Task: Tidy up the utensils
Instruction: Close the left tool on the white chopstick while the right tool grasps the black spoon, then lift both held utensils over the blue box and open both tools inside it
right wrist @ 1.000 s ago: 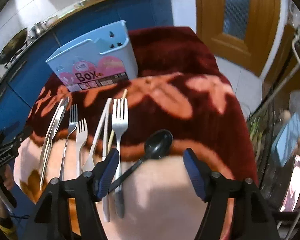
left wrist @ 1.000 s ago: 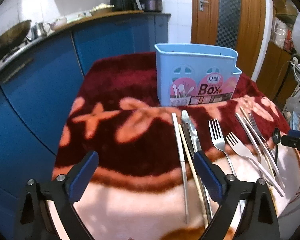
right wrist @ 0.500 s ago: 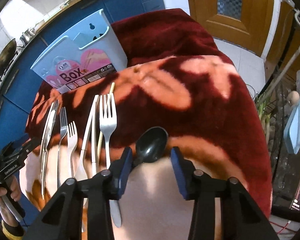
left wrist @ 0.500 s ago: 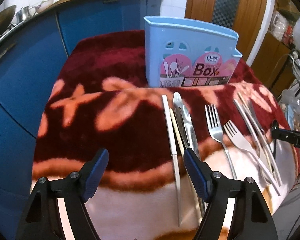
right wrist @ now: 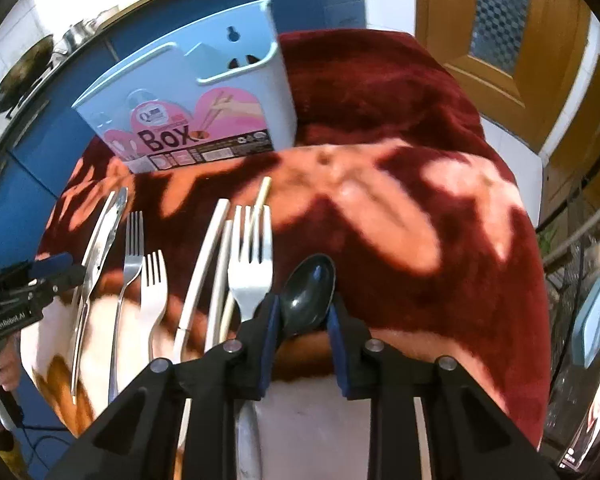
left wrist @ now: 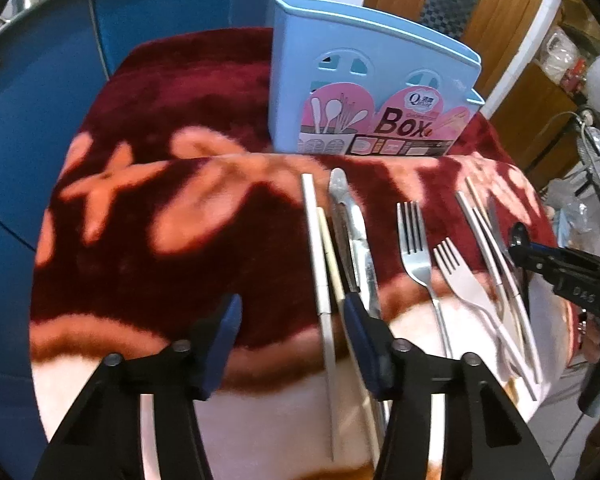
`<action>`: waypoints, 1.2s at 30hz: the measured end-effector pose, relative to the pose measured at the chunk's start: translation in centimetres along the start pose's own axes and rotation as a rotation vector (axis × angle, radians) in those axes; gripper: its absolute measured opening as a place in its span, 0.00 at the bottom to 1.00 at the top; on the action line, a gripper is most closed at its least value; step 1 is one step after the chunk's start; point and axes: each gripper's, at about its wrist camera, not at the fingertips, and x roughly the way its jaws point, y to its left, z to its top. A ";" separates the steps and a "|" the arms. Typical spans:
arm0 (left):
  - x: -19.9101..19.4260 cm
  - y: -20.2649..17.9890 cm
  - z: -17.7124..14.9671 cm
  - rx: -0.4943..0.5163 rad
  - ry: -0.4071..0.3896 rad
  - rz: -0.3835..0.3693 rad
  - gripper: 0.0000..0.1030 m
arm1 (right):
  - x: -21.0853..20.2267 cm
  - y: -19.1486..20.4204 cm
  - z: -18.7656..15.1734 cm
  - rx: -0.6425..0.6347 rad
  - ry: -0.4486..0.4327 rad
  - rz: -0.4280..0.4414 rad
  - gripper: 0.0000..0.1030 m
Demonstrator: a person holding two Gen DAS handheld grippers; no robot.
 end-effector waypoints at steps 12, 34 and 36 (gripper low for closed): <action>-0.8 1.3 -0.6 -0.079 -0.011 -0.092 0.07 | -0.1 0.8 0.0 -0.104 -0.005 -0.020 0.23; 0.5 1.9 1.5 -0.090 0.106 -0.130 0.23 | 0.1 1.8 0.7 -0.144 0.026 0.016 0.06; 0.9 2.1 1.6 -0.099 0.118 -0.132 0.20 | -0.2 1.9 0.6 -0.150 0.014 0.022 0.05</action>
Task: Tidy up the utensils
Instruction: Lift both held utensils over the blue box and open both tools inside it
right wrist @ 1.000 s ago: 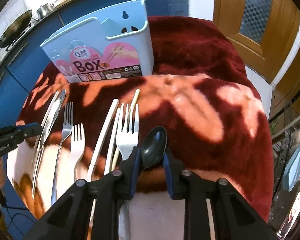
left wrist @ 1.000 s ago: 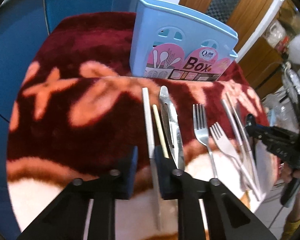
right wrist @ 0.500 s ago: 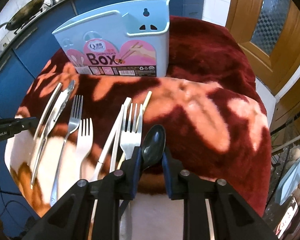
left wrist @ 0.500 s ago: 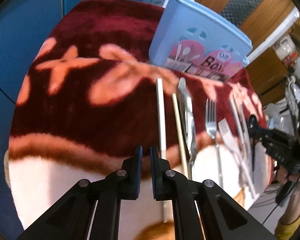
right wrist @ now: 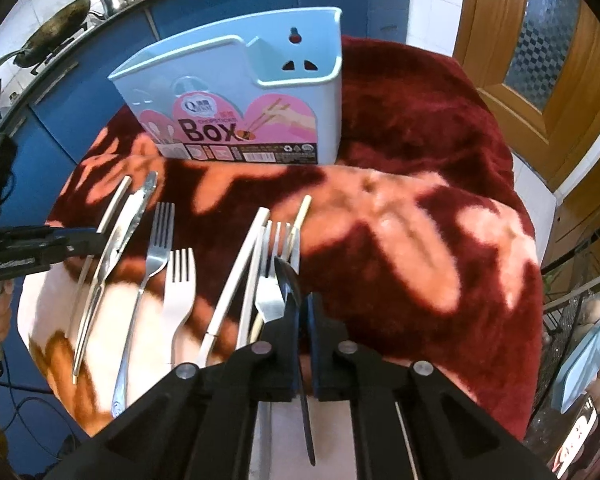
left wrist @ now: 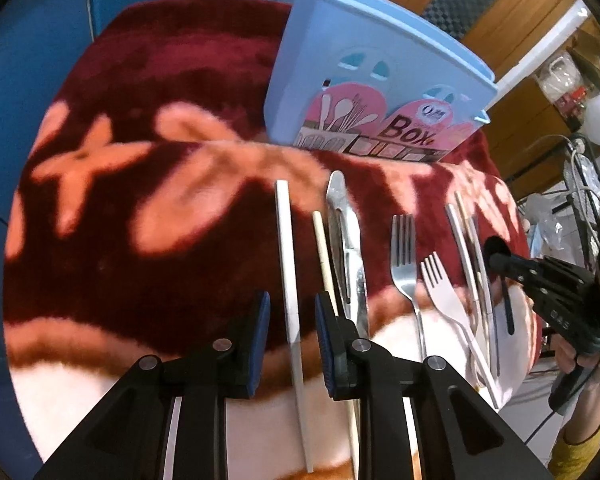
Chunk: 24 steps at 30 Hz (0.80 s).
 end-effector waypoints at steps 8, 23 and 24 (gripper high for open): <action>-1.1 1.1 -0.5 -0.022 -0.061 -0.055 0.06 | -1.7 0.9 -0.2 -0.009 -0.106 0.025 0.05; -9.3 -1.8 1.0 0.037 -0.535 -0.115 0.06 | -6.1 1.0 1.8 0.059 -0.506 0.117 0.05; -9.4 -1.9 1.3 0.036 -0.549 -0.117 0.06 | -6.4 0.9 2.2 0.062 -0.527 0.120 0.05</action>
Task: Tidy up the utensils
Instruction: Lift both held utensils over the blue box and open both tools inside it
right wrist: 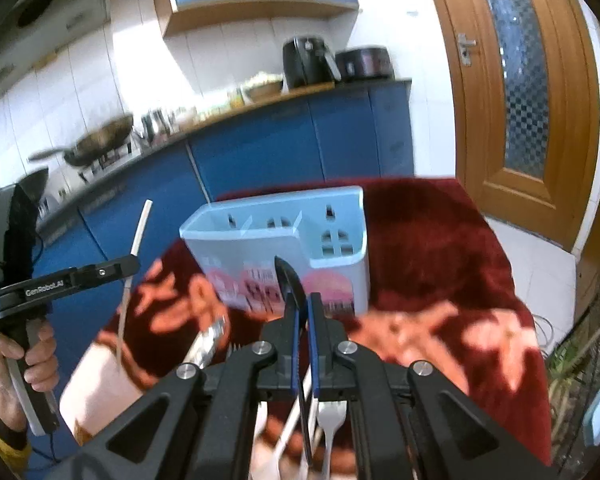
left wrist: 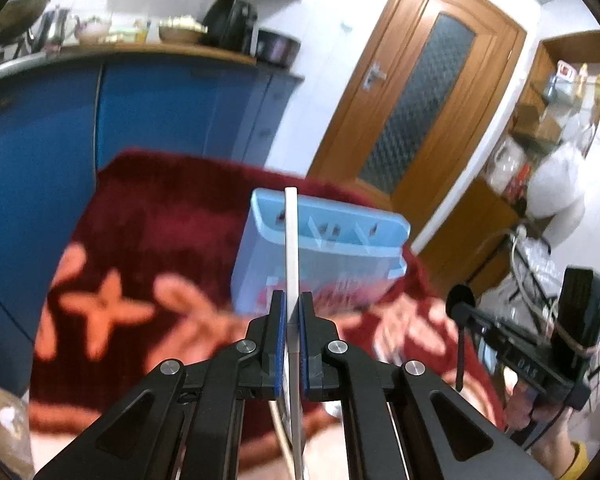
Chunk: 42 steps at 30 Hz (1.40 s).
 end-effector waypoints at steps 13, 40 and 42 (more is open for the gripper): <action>2.4 -1.8 7.4 0.039 -0.289 0.074 0.06 | 2.0 -0.7 4.4 0.044 -0.197 0.085 0.05; 9.0 -1.7 4.0 0.173 -0.420 0.208 0.06 | 9.9 -1.2 4.9 -0.051 -0.311 -0.018 0.08; 9.1 -1.6 3.9 0.173 -0.398 0.204 0.06 | 9.8 -1.3 4.8 -0.049 -0.297 -0.033 0.12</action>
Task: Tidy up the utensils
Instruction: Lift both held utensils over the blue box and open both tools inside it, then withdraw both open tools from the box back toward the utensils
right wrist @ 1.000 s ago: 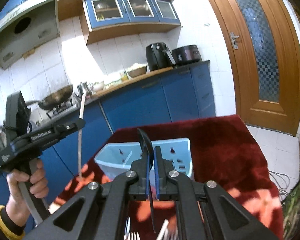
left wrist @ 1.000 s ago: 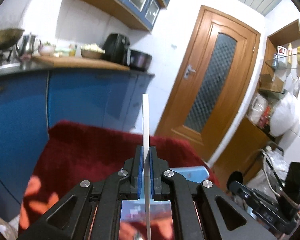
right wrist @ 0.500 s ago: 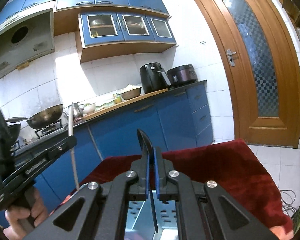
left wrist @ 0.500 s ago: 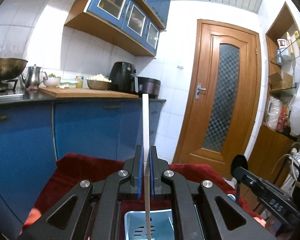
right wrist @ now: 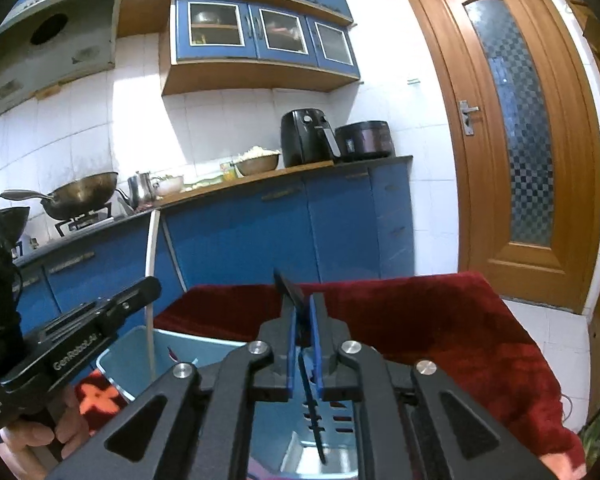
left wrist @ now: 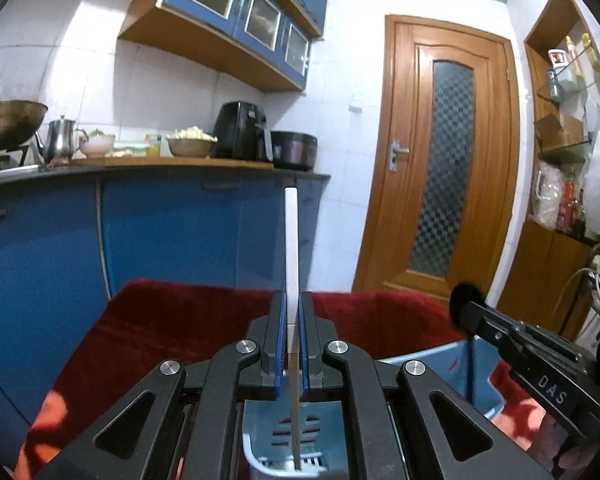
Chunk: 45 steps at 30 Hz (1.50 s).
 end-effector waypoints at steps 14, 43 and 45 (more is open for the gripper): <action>-3.0 -0.3 0.6 0.017 0.022 -0.034 0.33 | -2.7 -0.5 0.9 0.060 0.010 0.022 0.26; 3.5 2.0 3.4 -0.111 0.264 -0.079 0.05 | -6.4 -2.4 -2.1 0.187 0.095 0.026 0.30; 2.2 1.7 3.9 -0.083 0.181 -0.065 0.05 | -6.3 -2.6 -2.3 0.189 0.093 0.026 0.30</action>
